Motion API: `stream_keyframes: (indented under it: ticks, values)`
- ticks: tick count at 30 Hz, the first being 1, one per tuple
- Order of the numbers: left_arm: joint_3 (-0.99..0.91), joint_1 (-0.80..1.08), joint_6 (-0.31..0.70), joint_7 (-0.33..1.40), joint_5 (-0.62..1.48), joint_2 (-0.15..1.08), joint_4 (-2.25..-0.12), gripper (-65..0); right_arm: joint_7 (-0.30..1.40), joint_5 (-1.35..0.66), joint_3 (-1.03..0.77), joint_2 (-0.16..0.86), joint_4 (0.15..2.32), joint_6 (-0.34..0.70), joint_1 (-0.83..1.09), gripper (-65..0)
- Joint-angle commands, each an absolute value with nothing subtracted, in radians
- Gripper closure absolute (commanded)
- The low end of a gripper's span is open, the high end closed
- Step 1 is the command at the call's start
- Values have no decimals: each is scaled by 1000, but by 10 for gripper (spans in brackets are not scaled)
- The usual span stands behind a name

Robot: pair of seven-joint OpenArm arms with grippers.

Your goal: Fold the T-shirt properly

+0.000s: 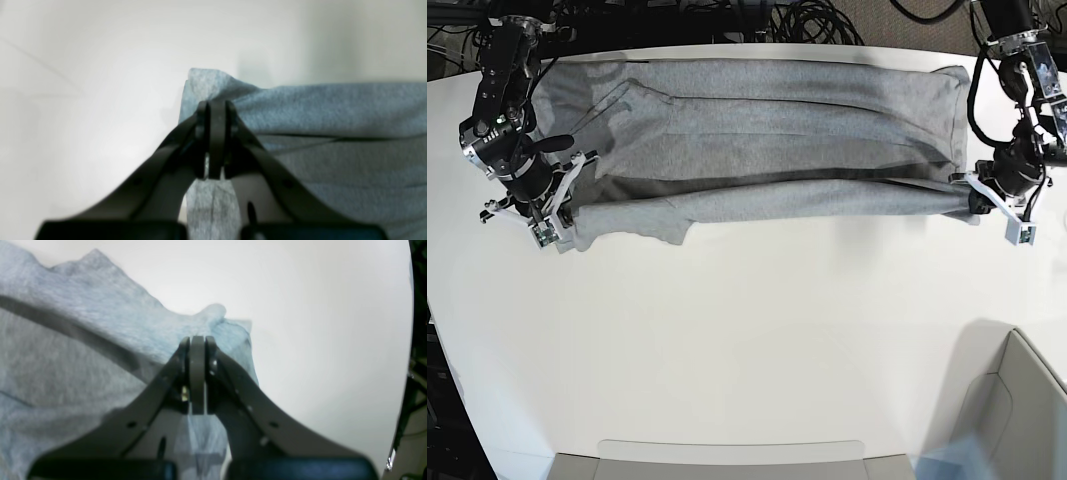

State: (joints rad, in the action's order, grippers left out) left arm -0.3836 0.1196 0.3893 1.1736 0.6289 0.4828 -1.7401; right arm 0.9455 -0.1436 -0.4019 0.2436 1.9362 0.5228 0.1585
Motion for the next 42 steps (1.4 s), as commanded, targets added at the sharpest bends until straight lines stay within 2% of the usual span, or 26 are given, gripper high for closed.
stream_keyframes:
  ticks: [1,9,18,24,32,42]
  values:
    - [-394,122,387,1156,638,506,-1765,0,926,-160,-417,257,1965,519,162,0]
    - [-397,196,387,1156,638,506,-1845,0,926,-285,-501,282,2011,519,259,0]
    - [-400,246,387,1156,636,507,-1891,0,926,-295,-515,326,2045,519,328,0]
    - [-512,291,387,1156,638,506,-1891,0,926,-302,-552,326,2052,519,360,0]
    - [-472,348,389,1156,639,499,-1891,0,926,-433,-553,344,2058,519,466,0]
    - [-464,400,389,1153,634,501,-1883,0,924,-438,-573,341,2054,519,510,0]
